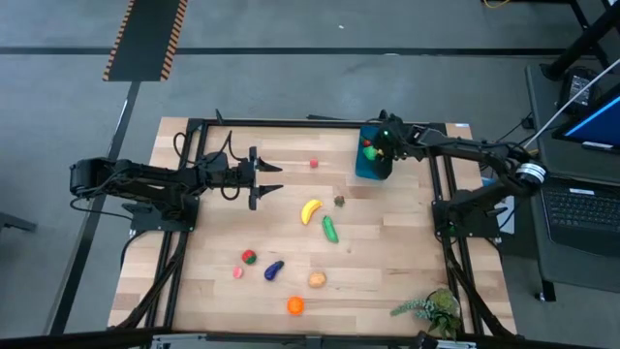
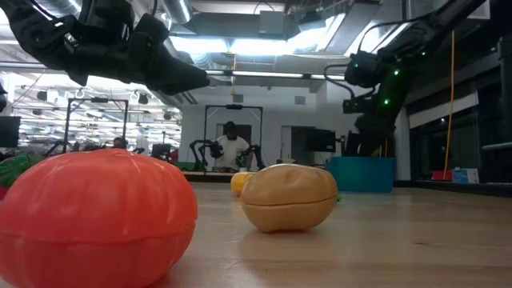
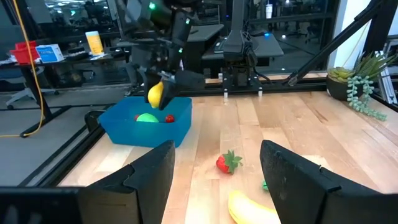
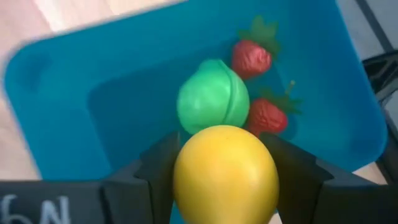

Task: Pick and placing Produce into tupperware
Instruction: Put the yellow lemon into the blue bin, then put the yellow banana into the blue bin

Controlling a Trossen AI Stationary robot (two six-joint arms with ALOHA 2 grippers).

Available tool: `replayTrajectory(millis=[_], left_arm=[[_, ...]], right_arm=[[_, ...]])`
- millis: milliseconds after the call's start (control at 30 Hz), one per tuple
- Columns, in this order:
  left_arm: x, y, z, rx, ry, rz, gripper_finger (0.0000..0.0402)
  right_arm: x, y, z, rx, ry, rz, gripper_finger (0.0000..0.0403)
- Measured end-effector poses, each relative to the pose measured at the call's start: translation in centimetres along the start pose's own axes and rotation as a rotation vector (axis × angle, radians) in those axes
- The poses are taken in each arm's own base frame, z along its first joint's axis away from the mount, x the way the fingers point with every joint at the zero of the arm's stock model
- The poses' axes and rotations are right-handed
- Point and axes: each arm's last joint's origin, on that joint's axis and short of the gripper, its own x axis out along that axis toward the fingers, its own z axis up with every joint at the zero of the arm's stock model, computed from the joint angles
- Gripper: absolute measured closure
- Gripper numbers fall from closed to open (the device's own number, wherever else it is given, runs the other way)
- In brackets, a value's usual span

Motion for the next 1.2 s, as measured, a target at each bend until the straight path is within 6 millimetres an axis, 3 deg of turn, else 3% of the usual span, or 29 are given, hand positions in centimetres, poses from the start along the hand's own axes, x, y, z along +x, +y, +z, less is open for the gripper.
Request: replayTrajectory(millis=[333, 567, 867, 1033, 1200], left_arm=[[0.0, 0.0, 0.0, 0.000, 0.001, 0.000, 0.0172], [0.0, 0.0, -0.1, -0.002, 0.010, -0.001, 0.0172], [0.0, 0.0, -0.3, -0.006, 0.035, -0.004, 0.0172], [0.0, 0.0, -0.3, 0.001, 0.033, -0.003, 0.0172], [0.0, 0.0, -0.3, -0.011, 0.031, -0.001, 0.0172]], right_arm=[[0.6, 0.0, -0.2, -0.026, 0.028, 0.002, 0.0200], [0.6, 0.0, -0.2, -0.025, 0.032, -0.011, 0.0112], [0.5, 0.0, -0.2, -0.016, 0.029, -0.014, 0.0112], [-1.1, -0.1, -0.3, 0.044, -0.003, -0.021, 0.0112], [-4.2, 1.3, -1.1, 0.046, -0.163, -0.006, 0.0112]])
